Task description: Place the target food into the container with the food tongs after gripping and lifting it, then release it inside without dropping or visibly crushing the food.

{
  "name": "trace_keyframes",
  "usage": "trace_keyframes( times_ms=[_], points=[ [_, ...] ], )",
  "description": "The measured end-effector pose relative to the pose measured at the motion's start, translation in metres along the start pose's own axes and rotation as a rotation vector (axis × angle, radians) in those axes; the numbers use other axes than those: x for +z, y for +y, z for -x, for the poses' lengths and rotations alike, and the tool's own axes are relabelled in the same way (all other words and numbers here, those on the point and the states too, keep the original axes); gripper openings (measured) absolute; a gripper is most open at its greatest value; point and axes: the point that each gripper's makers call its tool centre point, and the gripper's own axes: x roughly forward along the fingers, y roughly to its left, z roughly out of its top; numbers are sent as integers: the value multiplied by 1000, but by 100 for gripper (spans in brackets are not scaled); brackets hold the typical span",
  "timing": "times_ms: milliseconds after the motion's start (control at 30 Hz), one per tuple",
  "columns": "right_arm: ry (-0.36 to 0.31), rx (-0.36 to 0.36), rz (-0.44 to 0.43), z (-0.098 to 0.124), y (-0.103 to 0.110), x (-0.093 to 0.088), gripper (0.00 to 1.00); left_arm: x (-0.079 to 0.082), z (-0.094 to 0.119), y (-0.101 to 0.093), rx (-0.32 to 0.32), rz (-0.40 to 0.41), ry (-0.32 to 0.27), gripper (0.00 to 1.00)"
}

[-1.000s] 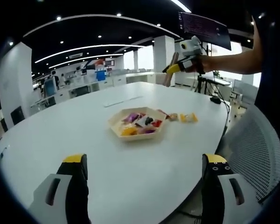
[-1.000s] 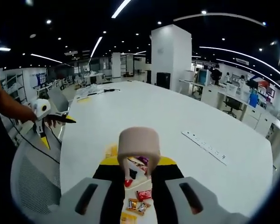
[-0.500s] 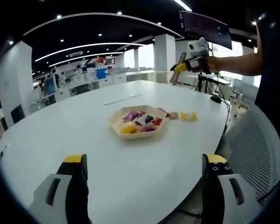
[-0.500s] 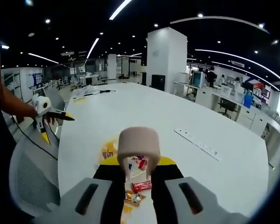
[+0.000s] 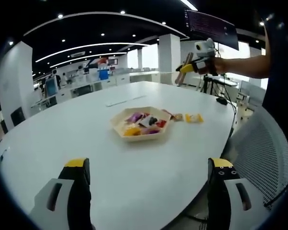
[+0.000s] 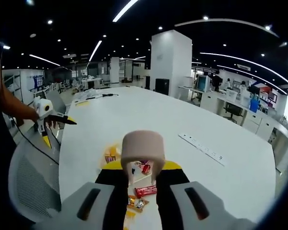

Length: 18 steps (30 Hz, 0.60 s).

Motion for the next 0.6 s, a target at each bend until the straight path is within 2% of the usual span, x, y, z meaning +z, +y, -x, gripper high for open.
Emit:
trace_keyframes(
  times_ms=[433,600],
  points=[
    [5,-21,-57,15,10,-21,20,-1,0,0,0,1,4,99],
    [18,-27,-78,21,14,-36,20,-2,-1,0,0,3,10,99]
  ],
)
